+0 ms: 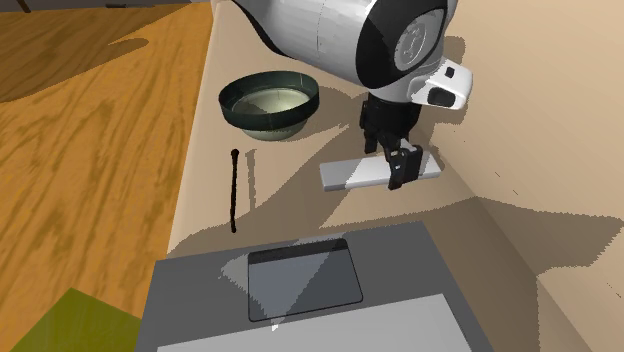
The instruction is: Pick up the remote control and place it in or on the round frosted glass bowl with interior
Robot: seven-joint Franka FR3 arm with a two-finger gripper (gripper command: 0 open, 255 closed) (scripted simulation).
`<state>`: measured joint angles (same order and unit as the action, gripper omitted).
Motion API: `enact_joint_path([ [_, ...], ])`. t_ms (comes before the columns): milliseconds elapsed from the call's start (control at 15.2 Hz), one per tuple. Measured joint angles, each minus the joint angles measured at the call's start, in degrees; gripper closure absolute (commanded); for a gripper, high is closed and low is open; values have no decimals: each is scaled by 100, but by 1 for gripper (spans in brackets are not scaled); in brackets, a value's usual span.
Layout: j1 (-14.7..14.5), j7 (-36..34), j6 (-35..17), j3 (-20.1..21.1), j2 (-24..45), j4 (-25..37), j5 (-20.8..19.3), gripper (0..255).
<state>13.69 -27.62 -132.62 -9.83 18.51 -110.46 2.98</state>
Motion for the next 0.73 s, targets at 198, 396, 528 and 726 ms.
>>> enact_joint_path([
  [198,0,0,0,0,-1,0,0,255],
  [396,0,-1,0,0,-2,-1,1,255],
  [528,0,-1,0,0,-2,-2,1,255],
  [726,0,-1,0,0,-2,-2,1,255],
])
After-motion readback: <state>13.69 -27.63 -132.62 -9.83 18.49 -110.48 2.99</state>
